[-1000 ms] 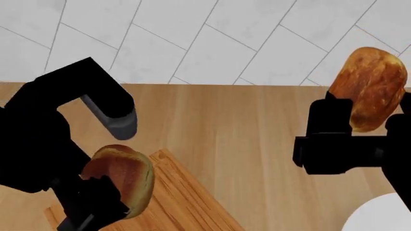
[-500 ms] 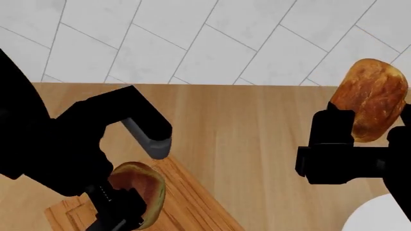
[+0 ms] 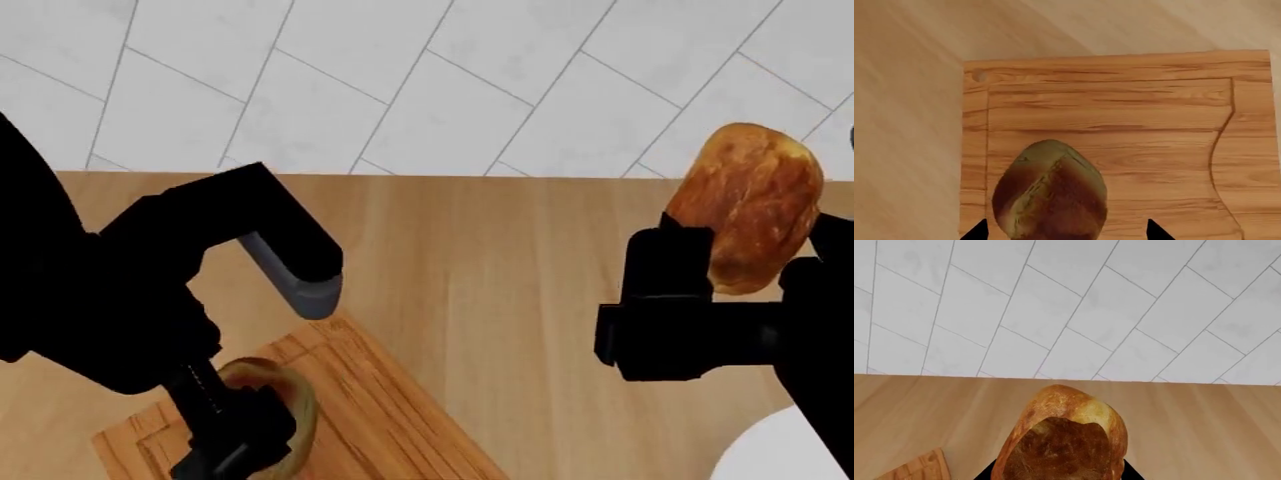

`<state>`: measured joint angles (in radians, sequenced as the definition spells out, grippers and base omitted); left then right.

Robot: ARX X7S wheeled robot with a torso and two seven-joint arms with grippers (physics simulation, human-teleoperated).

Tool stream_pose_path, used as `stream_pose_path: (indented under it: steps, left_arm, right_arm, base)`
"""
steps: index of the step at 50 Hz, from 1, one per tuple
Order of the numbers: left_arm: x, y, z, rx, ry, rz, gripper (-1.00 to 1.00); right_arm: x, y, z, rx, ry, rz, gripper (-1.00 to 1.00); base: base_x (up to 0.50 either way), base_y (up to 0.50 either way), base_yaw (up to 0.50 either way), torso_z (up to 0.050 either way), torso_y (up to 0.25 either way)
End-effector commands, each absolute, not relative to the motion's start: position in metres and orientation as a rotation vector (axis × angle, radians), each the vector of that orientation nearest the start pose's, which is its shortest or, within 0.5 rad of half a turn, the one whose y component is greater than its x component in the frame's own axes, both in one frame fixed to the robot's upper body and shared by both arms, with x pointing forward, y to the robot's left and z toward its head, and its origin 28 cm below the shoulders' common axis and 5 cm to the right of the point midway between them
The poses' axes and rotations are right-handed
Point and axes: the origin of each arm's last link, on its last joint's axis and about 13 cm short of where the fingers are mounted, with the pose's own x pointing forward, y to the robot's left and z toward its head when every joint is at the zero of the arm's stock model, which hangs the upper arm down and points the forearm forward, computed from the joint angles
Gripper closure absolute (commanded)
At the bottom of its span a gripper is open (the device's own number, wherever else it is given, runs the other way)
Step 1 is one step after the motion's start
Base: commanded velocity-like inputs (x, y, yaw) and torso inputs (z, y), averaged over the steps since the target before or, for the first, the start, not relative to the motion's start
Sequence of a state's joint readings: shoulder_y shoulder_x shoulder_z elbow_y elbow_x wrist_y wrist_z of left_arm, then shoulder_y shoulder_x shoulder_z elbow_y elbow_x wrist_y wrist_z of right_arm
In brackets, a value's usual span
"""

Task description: Place all breads on the cutting board.

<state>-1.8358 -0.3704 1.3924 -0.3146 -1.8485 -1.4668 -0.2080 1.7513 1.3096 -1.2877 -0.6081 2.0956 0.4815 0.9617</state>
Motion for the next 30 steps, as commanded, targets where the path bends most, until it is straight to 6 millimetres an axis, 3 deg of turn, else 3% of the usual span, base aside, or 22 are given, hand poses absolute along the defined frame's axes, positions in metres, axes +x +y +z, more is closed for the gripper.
stream_pose_path:
  steps: [1, 18, 30]
  left_arm:
    - [0.256, 0.192, 0.354, 0.485, 0.927, -0.840, -1.00]
    - [0.231, 0.200, 0.393, 0.411, 0.818, -0.932, -1.00]
    - [0.208, 0.235, 0.398, 0.257, 0.704, -0.887, -1.00]
  right_arm:
    - [0.185, -0.155, 0.325, -0.057, 0.233, 0.093, 1.00]
    - [0.184, -0.153, 0.329, -0.073, 0.238, 0.107, 1.00]
    - [0.187, -0.140, 0.340, -0.184, 0.327, 0.259, 1.00]
  base:
    - [0.00, 0.00, 0.00, 0.000, 0.000]
    - [0.00, 0.00, 0.00, 0.000, 0.000]
    - [0.00, 0.00, 0.00, 0.000, 0.000]
